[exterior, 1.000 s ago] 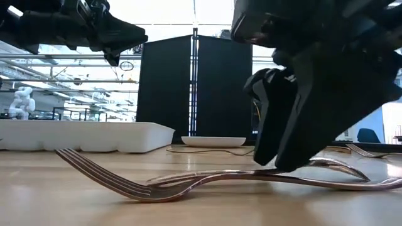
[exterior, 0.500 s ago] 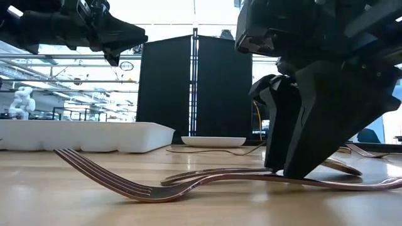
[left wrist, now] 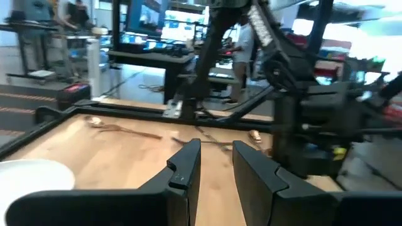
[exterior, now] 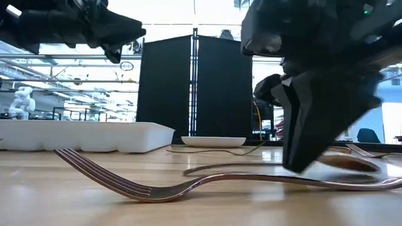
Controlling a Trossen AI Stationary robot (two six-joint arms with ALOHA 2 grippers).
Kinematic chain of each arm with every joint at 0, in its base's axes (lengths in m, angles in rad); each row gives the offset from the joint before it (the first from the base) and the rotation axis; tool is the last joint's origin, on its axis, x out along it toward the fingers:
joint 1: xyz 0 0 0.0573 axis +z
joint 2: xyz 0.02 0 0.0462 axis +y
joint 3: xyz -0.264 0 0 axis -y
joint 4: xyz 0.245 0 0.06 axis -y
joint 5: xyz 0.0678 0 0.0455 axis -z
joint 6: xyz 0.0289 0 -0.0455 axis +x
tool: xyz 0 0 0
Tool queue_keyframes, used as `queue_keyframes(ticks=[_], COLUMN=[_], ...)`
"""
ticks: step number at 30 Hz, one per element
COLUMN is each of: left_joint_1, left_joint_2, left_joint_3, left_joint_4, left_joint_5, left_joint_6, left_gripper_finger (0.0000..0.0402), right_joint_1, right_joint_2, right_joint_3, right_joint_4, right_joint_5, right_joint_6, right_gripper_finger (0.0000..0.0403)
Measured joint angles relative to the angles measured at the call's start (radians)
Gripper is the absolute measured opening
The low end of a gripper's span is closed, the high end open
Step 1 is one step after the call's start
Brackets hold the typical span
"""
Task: Sort silverware
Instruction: Put the spoon on the silverware tray
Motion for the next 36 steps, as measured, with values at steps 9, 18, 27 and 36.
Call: queue_keyframes(ticks=[9, 18, 27, 36], left_joint_1=[-0.012, -0.012, -0.012, -0.012], left_joint_2=[0.028, 0.235, 0.444, 0.468], left_joint_3=[0.002, 0.004, 0.108, 0.148], left_joint_4=[0.074, 0.08, 0.259, 0.365], left_joint_5=[-0.054, 0.035, 0.26, 0.386], left_joint_6=[-0.397, -0.898, -1.061, -1.03], left_gripper_finger=[0.0086, 0.0086, 0.0086, 0.0086], right_joint_1=[-0.01, -0.016, -0.013, 0.007], right_joint_2=[-0.049, -0.049, -0.048, -0.048], right_joint_3=[0.137, 0.156, 0.156, 0.156], right_joint_4=[-0.192, 0.115, 0.463, 0.709], right_joint_5=[0.487, 0.772, 0.828, 0.804], right_joint_6=[-0.389, -1.096, -1.633, -1.962], right_gripper_finger=[0.0001, 0.0, 0.0002, 0.0001])
